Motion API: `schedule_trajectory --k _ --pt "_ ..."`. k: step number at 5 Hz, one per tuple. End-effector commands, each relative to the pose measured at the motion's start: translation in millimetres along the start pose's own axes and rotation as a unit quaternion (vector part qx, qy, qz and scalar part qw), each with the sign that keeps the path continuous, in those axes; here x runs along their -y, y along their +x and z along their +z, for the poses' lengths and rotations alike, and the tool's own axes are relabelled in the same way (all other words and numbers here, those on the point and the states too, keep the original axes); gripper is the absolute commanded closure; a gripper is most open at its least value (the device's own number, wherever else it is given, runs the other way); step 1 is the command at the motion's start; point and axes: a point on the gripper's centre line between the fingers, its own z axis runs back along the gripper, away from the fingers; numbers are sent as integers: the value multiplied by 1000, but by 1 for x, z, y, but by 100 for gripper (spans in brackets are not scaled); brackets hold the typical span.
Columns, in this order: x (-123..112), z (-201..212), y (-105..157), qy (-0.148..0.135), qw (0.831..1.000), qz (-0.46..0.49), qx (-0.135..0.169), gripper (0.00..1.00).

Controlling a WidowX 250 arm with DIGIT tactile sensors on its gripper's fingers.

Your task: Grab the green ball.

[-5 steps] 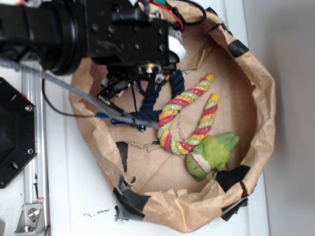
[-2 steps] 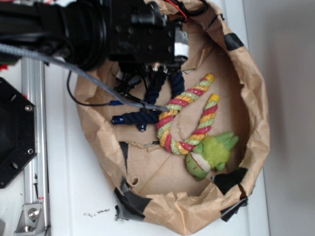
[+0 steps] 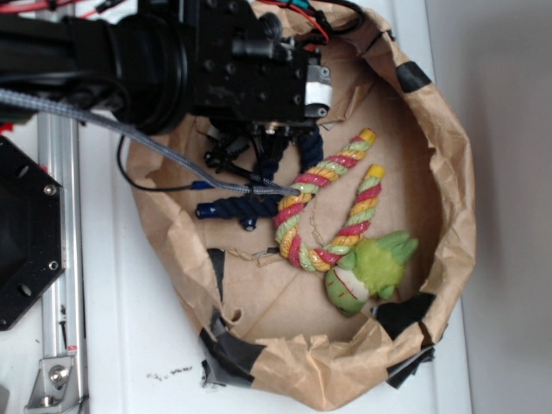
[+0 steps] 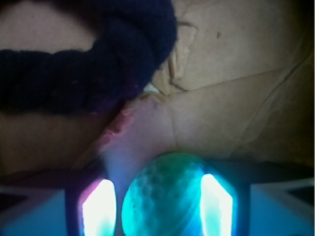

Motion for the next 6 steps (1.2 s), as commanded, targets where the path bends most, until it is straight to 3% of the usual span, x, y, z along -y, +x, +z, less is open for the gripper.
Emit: schedule_trajectory --k 1,2,3,4,5,6 --pt "11 -6 -1 -2 1000 14 -11 100" --pt "11 24 0 12 1000 7 -1 100" --pt "19 82 17 11 995 56 87 100" --pt "34 149 40 -24 979 103 172 100" --pt "36 207 49 -48 971 143 185 100" --pt "30 226 45 -91 953 225 180 100"
